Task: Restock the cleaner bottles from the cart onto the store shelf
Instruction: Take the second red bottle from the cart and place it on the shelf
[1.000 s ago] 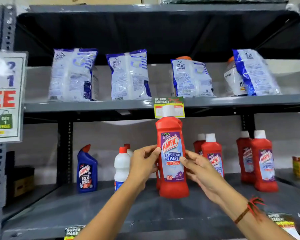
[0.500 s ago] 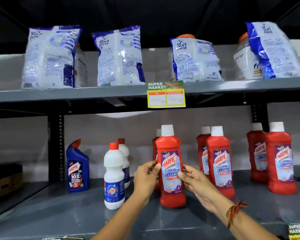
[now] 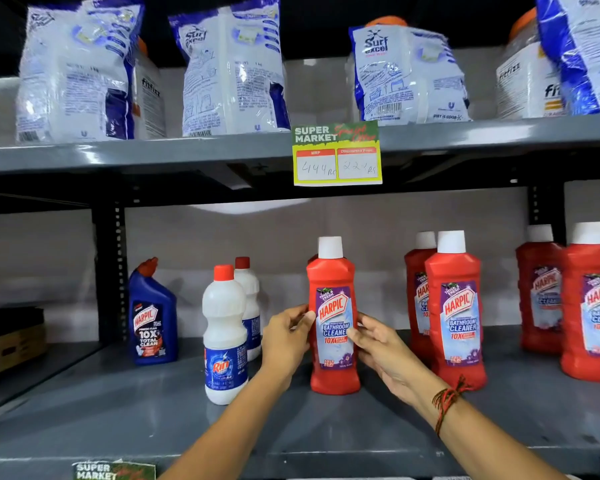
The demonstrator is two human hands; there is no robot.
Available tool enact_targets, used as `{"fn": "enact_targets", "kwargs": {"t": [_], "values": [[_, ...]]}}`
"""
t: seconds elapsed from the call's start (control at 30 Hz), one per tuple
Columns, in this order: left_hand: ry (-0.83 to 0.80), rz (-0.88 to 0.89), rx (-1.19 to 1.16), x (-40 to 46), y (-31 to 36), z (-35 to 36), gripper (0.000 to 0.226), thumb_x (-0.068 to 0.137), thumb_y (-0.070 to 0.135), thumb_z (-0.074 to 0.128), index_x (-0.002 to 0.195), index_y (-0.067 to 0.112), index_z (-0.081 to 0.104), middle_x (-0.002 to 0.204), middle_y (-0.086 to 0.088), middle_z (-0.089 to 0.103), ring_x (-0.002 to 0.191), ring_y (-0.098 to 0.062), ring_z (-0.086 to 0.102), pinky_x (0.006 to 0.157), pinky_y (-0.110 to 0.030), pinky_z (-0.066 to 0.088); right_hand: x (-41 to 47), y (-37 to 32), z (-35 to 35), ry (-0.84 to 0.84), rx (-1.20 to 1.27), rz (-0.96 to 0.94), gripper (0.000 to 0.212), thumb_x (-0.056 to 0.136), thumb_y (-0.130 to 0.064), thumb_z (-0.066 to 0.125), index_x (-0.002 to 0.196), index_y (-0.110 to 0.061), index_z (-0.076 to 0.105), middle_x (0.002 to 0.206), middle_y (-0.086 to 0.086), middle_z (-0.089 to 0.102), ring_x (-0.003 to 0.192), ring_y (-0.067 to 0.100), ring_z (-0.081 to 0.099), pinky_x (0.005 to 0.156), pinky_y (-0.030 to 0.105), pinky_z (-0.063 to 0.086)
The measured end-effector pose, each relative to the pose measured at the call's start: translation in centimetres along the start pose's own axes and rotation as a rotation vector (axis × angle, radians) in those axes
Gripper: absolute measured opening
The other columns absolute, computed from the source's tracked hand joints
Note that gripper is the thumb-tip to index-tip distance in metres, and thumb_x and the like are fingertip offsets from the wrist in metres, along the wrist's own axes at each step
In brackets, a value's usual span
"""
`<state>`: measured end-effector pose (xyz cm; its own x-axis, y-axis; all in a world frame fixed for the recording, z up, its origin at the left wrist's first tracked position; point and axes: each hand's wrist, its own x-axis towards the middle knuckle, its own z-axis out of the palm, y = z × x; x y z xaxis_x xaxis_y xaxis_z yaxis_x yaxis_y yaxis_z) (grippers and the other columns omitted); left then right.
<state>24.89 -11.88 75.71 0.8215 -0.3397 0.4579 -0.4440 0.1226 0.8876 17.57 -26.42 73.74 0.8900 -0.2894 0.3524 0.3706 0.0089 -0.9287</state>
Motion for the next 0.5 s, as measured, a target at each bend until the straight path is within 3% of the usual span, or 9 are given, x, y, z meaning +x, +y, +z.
{"fn": "enact_targets", "kwargs": {"t": [0.23,0.33,0.43,0.5], "values": [[0.008,-0.004,0.069,0.3,-0.9,0.0,0.023,0.093,0.024,0.054,0.111,0.028,0.067,0.106,0.000,0.074,0.097,-0.017,0.070,0.089,-0.047,0.057,0.3,0.5,-0.3,0.011,0.022,0.030,0.039,0.091,-0.011,0.055,0.130,-0.014,0.053,0.122,0.009,0.067,0.111,0.019,0.064,0.075,0.020,0.057],[-0.017,-0.010,0.100,0.0,-0.7,-0.2,0.026,0.093,0.023,0.054,0.117,0.026,0.065,0.115,0.001,0.072,0.102,-0.017,0.068,0.093,-0.046,0.055,0.1,0.3,-0.3,0.020,-0.021,0.021,0.044,0.090,-0.013,0.057,0.133,-0.016,0.049,0.126,0.007,0.063,0.115,0.018,0.061,0.083,0.024,0.054],[0.051,-0.014,0.108,-0.9,0.1,-0.9,0.034,0.092,0.020,0.056,0.126,0.019,0.059,0.118,0.001,0.068,0.108,-0.018,0.064,0.096,-0.039,0.053,-0.6,-0.5,0.1,0.163,-0.052,-0.045,0.054,0.089,-0.015,0.059,0.139,-0.021,0.040,0.137,0.003,0.051,0.121,0.015,0.051,0.097,0.029,0.044],[0.147,0.020,0.127,-2.0,0.8,-2.1,0.035,0.090,0.024,0.059,0.124,0.020,0.060,0.116,0.000,0.068,0.107,-0.017,0.064,0.095,-0.035,0.053,-1.6,-1.9,0.9,0.308,-0.075,-0.126,0.053,0.089,-0.018,0.060,0.138,-0.022,0.041,0.135,0.001,0.048,0.117,0.011,0.047,0.090,0.021,0.042]]}}
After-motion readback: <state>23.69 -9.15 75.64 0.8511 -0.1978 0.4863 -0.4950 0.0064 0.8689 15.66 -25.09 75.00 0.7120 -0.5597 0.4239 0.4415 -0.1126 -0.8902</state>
